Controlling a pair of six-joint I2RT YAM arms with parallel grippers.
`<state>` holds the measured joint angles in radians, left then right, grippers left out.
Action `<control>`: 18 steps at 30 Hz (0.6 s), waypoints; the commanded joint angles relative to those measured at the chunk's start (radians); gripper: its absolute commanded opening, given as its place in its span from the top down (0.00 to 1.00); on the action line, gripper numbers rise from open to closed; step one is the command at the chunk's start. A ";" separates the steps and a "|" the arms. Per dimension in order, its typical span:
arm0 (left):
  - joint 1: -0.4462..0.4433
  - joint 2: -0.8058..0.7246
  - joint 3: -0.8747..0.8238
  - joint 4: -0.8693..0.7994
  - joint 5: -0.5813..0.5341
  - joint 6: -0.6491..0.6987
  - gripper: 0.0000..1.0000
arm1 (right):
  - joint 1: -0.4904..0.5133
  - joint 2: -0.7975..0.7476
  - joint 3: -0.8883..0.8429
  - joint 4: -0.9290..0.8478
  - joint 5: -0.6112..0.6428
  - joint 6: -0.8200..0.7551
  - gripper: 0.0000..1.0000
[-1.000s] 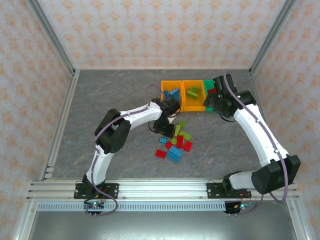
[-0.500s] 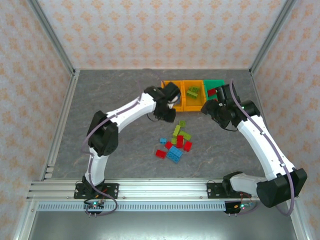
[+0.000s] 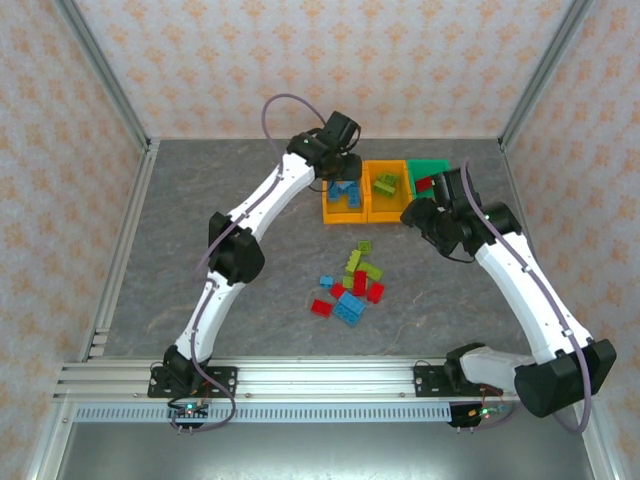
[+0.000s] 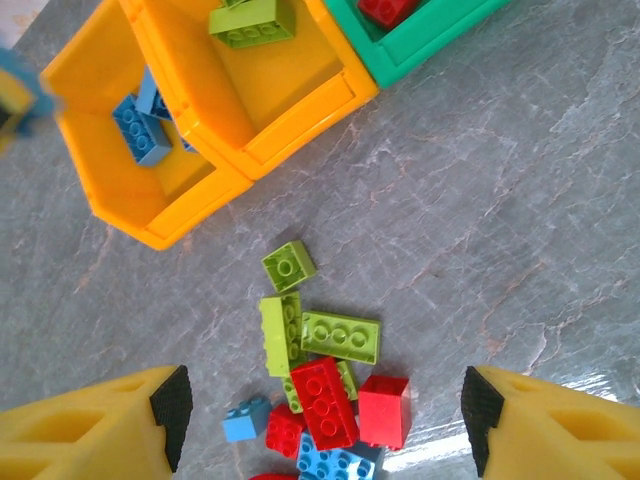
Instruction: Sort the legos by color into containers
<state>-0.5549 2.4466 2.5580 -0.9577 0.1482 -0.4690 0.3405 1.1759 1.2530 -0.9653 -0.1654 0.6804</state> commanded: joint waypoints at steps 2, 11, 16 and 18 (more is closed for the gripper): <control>-0.007 -0.057 0.058 -0.021 -0.024 -0.030 0.45 | 0.057 -0.050 -0.025 0.007 0.005 0.059 0.26; -0.007 -0.419 -0.245 -0.003 -0.018 0.078 0.43 | 0.195 0.079 -0.069 0.081 0.042 0.026 0.24; -0.007 -0.765 -0.611 0.090 0.041 0.228 0.39 | 0.230 0.289 -0.007 0.120 0.028 -0.101 0.22; -0.008 -0.876 -0.730 0.098 0.072 0.302 0.35 | 0.234 0.377 0.024 0.118 0.050 -0.142 0.21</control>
<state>-0.5564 1.6703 1.9488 -0.8944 0.1753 -0.3103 0.5674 1.4761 1.2312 -0.8680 -0.1539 0.6308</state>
